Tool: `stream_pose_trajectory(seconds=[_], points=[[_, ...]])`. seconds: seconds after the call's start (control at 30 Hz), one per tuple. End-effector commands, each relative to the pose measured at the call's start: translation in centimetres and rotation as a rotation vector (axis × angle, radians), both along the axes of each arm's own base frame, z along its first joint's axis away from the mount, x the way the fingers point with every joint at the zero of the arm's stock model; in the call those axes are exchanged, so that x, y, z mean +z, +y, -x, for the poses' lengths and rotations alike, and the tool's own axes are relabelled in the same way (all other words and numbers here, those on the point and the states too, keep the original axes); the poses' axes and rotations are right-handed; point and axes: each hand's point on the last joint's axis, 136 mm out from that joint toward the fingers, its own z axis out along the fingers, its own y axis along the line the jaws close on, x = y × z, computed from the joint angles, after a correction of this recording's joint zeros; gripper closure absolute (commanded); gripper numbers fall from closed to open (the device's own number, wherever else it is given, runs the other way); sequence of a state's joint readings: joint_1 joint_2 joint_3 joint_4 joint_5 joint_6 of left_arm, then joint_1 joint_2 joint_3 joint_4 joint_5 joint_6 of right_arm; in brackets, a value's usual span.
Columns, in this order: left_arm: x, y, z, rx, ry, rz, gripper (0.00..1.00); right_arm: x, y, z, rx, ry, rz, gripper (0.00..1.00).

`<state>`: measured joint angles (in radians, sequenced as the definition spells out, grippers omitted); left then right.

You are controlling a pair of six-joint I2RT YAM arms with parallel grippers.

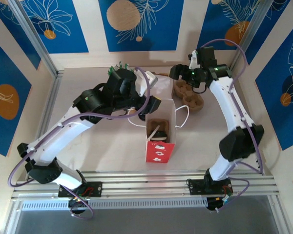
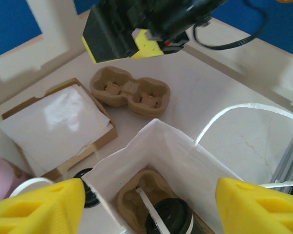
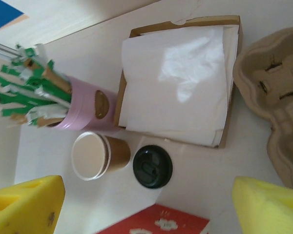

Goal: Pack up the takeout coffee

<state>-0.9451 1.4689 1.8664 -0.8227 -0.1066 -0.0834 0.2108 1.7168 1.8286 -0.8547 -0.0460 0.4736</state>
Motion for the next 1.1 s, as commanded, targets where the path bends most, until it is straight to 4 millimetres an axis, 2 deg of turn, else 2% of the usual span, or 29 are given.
stream_pose_trajectory(seconds=[0.0,0.1,0.17,0.23,0.33,0.53,0.7,0.87,0.97,1.07], points=[[5.3,4.7,0.9,0.08,-0.176,0.028,0.26,-2.3,0.8,-2.2,0.015,0.04,0.066,0.12],[6.3,7.7,1.4,0.139,-0.244,0.018,0.24,-5.2,2.3,-4.5,0.041,0.089,0.11,0.13],[6.2,9.3,1.6,0.178,-0.274,0.012,0.2,-7.1,3.4,-5.8,0.066,0.114,0.155,0.14],[5.3,10.6,1.8,0.212,-0.289,-0.003,0.17,-8.8,4.4,-7.1,0.086,0.134,0.205,0.14],[3.3,12.3,1.8,0.27,-0.289,-0.039,0.05,-11.3,5.1,-8.9,0.095,0.164,0.255,0.13],[-0.3,15.4,2.2,0.359,-0.264,-0.118,0.01,-16.7,5.4,-10.8,0.102,0.207,0.322,0.14],[-2.6,16.7,2.3,0.391,-0.226,-0.199,0.0,-20.4,5.6,-11.1,0.118,0.243,0.366,0.15],[-3.7,17.0,2.2,0.408,-0.213,-0.23,0.0,-23.1,6.2,-11.5,0.136,0.246,0.396,0.2],[-4.2,16.8,2.0,0.408,-0.205,-0.248,0.0,-24.2,6.5,-11.7,0.149,0.246,0.406,0.26],[-4.5,16.6,1.9,0.407,-0.197,-0.265,0.0,-24.9,6.6,-11.7,0.153,0.255,0.402,0.36]])
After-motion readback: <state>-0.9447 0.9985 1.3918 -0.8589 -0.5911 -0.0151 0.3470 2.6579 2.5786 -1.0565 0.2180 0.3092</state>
